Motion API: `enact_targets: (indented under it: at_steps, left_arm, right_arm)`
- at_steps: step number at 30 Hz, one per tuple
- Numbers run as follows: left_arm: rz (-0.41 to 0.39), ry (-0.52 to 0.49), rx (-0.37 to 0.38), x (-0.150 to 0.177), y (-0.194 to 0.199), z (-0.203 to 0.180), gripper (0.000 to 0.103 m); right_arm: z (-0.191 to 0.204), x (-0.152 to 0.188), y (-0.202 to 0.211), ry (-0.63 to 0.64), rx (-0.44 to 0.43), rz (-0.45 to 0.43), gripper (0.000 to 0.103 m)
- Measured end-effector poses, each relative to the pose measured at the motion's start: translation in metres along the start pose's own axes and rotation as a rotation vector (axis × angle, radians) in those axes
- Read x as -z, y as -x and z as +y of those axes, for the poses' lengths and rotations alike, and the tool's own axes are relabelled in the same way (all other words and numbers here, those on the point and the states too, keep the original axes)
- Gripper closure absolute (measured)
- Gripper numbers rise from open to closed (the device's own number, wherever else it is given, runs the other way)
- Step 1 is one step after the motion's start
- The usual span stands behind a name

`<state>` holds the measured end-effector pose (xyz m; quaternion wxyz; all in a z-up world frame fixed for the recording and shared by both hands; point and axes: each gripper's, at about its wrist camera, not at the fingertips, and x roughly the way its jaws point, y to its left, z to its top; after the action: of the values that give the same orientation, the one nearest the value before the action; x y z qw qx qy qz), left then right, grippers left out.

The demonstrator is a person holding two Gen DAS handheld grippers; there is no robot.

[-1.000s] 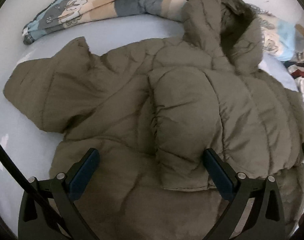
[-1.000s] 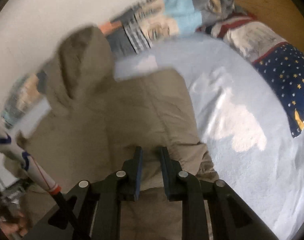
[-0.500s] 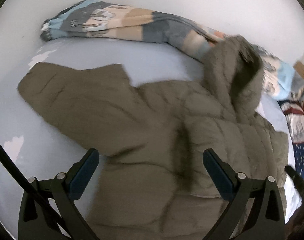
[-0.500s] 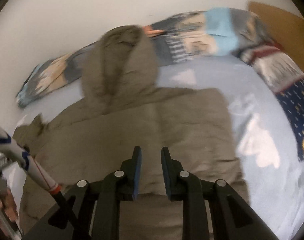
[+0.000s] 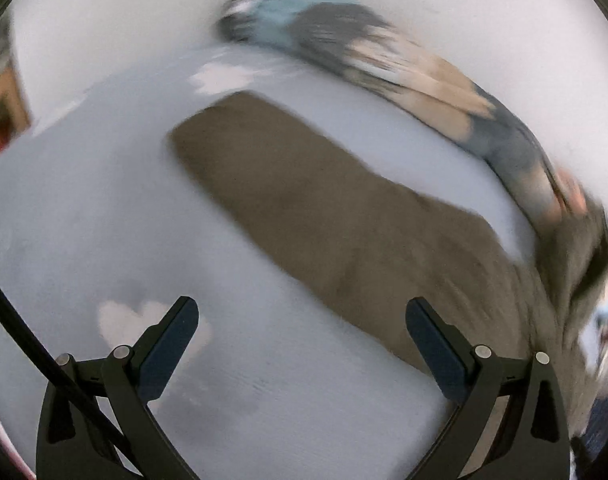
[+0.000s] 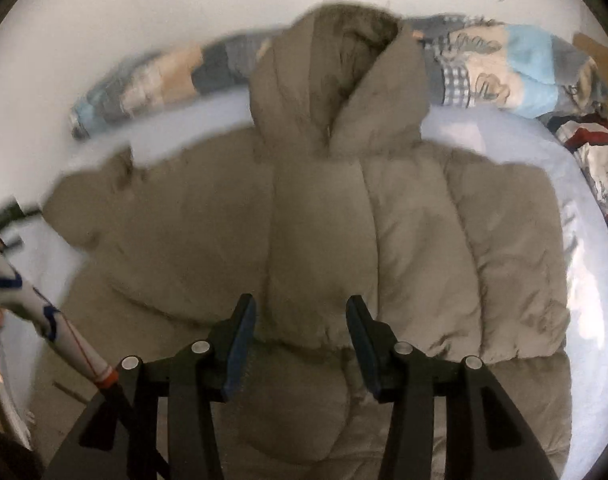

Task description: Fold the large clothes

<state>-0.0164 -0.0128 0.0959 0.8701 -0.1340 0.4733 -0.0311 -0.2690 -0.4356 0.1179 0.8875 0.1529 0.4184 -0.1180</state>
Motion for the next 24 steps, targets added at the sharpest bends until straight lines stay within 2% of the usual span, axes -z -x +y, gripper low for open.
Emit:
enact_targets:
  at_steps: [3,4,5,6,7,9,12,17,22,23,24]
  left_arm:
    - [0.000,0.126,0.019,-0.021,-0.012,0.052,0.001]
    - [-0.005,0.168,0.028,-0.026,-0.015,0.066,0.006]
    - [-0.006,0.211,0.051,-0.031,-0.019,0.079,0.010]
    - [-0.003,0.258,0.086,-0.036,-0.023,0.092,0.018]
    - [0.002,0.313,0.138,-0.040,-0.030,0.104,0.022]
    - [-0.002,0.393,0.208,-0.046,-0.041,0.119,0.025]
    - [-0.017,0.472,0.252,-0.054,-0.059,0.131,0.026]
    - [-0.037,0.498,0.286,-0.072,-0.084,0.135,0.031]
    - [-0.075,0.455,0.260,-0.085,-0.100,0.120,0.031]
    - [-0.089,0.442,0.241,-0.085,-0.100,0.117,0.039]
    - [-0.110,0.421,0.209,-0.085,-0.099,0.111,0.051]
  right_arm:
    - [-0.001,-0.003,0.012,-0.022,-0.028,-0.028,0.052]
    - [0.000,-0.003,0.013,-0.023,-0.030,-0.031,0.052]
    - [0.004,-0.005,0.013,-0.019,-0.031,-0.031,0.052]
    - [0.007,-0.005,0.013,-0.016,-0.033,-0.034,0.052]
    - [0.009,-0.005,0.012,-0.016,-0.041,-0.037,0.052]
    - [0.009,-0.005,0.010,-0.008,-0.052,-0.031,0.052]
    - [0.014,-0.004,0.008,0.016,-0.054,-0.030,0.052]
    - [0.020,-0.002,0.006,0.051,-0.057,-0.030,0.052]
    - [0.018,-0.001,0.002,0.049,-0.050,-0.023,0.052]
    - [0.017,-0.001,0.002,0.047,-0.050,-0.023,0.052]
    - [0.016,-0.001,0.001,0.045,-0.049,-0.023,0.052]
